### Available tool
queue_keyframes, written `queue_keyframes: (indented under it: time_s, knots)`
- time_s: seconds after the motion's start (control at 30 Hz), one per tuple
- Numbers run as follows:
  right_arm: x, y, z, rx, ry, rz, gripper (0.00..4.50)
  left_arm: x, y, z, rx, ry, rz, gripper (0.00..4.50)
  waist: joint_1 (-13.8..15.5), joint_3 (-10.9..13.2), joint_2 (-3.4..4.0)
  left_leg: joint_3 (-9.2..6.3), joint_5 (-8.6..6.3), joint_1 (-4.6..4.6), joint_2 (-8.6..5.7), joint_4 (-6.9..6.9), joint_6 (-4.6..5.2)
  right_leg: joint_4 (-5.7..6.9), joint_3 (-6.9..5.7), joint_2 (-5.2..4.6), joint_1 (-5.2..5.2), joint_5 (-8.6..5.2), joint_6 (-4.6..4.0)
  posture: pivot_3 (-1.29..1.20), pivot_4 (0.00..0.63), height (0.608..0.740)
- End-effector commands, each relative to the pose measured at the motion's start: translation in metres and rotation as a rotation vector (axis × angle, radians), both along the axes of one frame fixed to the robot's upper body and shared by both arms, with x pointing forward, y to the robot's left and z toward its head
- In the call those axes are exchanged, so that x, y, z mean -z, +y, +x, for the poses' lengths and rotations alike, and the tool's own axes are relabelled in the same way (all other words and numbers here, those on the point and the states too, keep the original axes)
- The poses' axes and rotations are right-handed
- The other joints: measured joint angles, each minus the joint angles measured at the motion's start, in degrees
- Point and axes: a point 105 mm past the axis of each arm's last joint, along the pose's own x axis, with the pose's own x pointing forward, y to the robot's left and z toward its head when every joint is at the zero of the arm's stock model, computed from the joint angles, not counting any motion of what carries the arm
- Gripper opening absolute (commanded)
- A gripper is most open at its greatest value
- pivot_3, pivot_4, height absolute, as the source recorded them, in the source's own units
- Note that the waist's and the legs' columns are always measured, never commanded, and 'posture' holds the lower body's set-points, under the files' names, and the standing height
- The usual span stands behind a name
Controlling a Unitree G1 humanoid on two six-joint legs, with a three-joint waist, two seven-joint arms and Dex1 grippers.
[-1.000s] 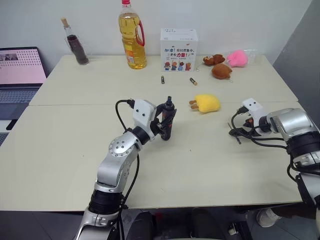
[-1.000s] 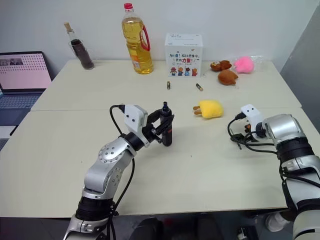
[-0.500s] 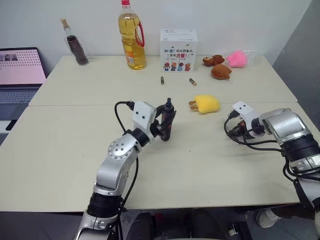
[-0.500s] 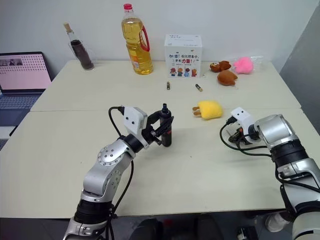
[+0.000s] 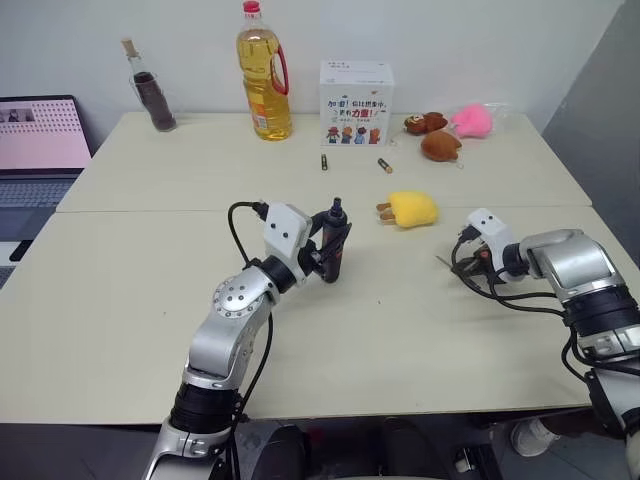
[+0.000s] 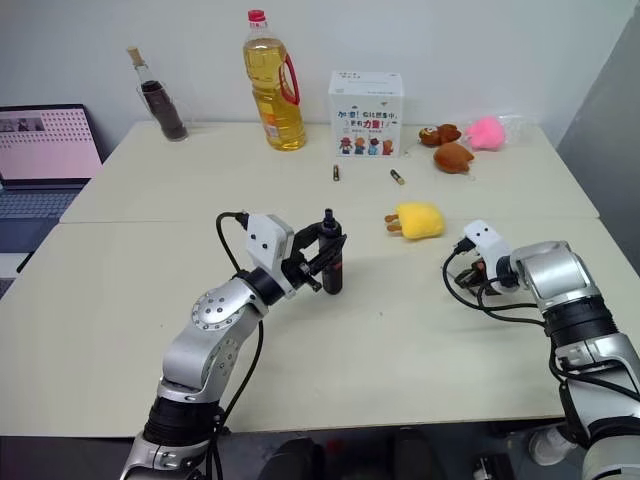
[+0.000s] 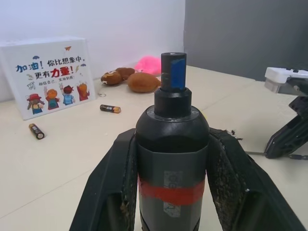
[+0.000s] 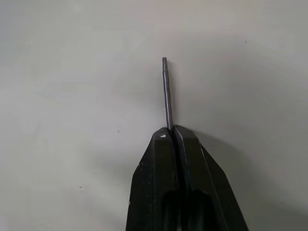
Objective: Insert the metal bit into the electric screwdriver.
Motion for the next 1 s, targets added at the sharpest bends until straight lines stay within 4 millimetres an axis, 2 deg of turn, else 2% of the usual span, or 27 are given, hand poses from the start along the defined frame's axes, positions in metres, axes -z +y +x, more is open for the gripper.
queue_keyframes:
  time_s: [0.03, 0.2, 0.3, 0.43, 0.67, 0.87, 1.0]
  knots:
    - [-0.074, 0.033, 0.01, -0.029, -0.305, 0.195, 0.01, -0.028, -0.013, -0.005, 0.089, -0.025, -0.096, 1.63, 0.1, 0.2, 0.28, 0.0, 0.0, -0.12, 0.02, 0.01, -0.01, 0.04, 0.0, 0.0, -0.13, 0.01, -0.01, 0.0, 0.15, 0.74]
    - [-0.146, 0.048, 0.006, 0.078, -0.608, 0.468, 0.01, -0.06, -0.038, -0.01, 0.21, -0.057, -0.215, 1.63, 1.4, 0.4, 0.4, -0.23, 0.02, -0.64, -0.05, 0.13, -0.03, -0.08, -0.09, -0.08, -0.31, 0.01, 0.01, 0.0, 0.15, 0.74]
    - [-0.169, 0.055, -0.005, 0.085, -0.737, 0.546, 0.01, -0.06, -0.046, -0.007, 0.223, -0.045, -0.229, 1.63, 2.2, 0.4, 0.4, -0.24, 0.09, -0.97, -0.11, 0.23, -0.15, -0.09, -0.11, -0.13, -0.57, 0.01, 0.02, 0.0, 0.15, 0.74]
    - [-0.181, 0.07, -0.015, 0.094, -0.798, 0.638, 0.01, -0.041, -0.051, -0.003, 0.213, -0.023, -0.185, 1.63, 1.9, 0.4, 0.42, -0.04, 0.14, -1.0, -0.14, 0.18, -0.24, -0.02, -0.06, -0.13, -0.77, 0.02, 0.02, 0.0, 0.15, 0.74]
    - [-0.188, 0.099, -0.029, 0.117, -0.846, 0.807, 0.01, -0.001, -0.053, -0.001, 0.189, 0.038, -0.092, 1.63, 1.4, 0.3, 0.52, 0.04, 0.15, -1.05, -0.08, 0.01, -0.19, 0.1, 0.01, -0.04, -1.08, 0.02, 0.0, 0.0, 0.15, 0.74]
    - [-0.184, 0.115, -0.035, 0.1, -0.844, 0.836, 0.01, 0.0, -0.053, 0.0, 0.176, 0.043, -0.095, 1.63, 1.4, 0.3, 0.55, 0.05, 0.1, -1.04, -0.1, 0.03, -0.06, 0.12, 0.02, -0.06, -1.05, 0.02, 0.0, 0.0, 0.15, 0.74]
    - [-0.182, 0.119, -0.037, 0.097, -0.845, 0.836, 0.01, -0.001, -0.051, 0.001, 0.164, 0.048, -0.102, 1.63, 1.4, 0.3, 0.55, 0.05, 0.1, -1.04, -0.11, 0.03, -0.05, 0.12, 0.01, -0.06, -1.04, 0.02, 0.0, 0.0, 0.15, 0.74]
